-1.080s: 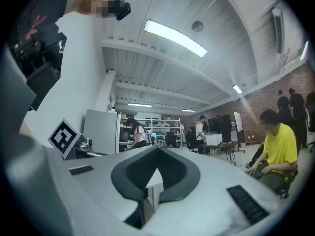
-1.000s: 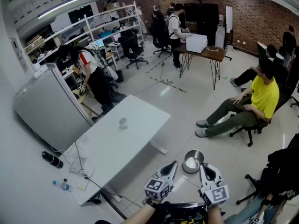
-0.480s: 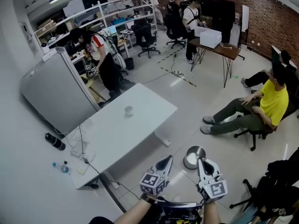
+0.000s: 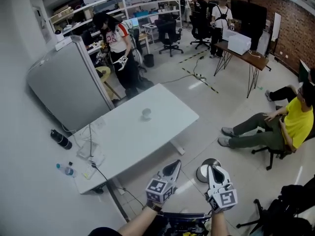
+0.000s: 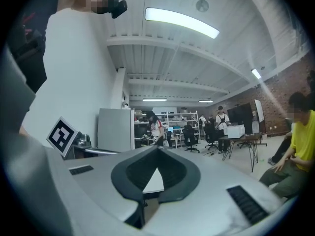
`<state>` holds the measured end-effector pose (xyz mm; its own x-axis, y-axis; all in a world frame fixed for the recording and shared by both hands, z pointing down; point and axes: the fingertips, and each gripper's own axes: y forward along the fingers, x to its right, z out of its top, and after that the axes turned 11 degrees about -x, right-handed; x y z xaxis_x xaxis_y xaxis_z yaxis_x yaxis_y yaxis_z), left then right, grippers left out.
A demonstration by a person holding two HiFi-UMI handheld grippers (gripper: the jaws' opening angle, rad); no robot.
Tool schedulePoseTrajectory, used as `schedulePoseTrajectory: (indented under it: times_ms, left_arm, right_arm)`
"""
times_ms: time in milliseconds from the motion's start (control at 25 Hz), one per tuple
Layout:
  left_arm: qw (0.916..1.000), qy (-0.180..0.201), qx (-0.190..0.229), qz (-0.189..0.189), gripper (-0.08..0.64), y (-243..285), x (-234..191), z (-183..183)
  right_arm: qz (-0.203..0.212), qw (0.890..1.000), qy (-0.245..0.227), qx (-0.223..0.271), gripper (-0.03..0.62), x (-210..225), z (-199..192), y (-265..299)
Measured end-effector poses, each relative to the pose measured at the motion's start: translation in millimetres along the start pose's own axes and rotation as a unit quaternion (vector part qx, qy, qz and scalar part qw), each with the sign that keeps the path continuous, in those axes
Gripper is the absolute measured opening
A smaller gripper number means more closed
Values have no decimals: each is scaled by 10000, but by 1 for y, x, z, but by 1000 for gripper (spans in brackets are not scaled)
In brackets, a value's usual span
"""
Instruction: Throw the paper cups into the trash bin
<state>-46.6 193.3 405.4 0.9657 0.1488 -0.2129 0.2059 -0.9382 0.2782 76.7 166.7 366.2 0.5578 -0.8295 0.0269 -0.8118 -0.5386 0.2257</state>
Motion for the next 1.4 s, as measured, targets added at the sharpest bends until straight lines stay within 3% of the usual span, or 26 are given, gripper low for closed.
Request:
schedulePoseTrajectory:
  times_ms: [600,920,1400]
  left_arm:
    - [9995,-174,58,268,3,-9,-165,30]
    - [9998,79,102,178,3,0,-179,46]
    - [9961,-334,263,776,3,-22,-212,46]
  right_arm:
    - [435,9991,3,16,5,-81,36,157]
    - [658,9974,278,-22,5,-85,41,202]
    - [1401,9894,261,-264,5,-120,46,240]
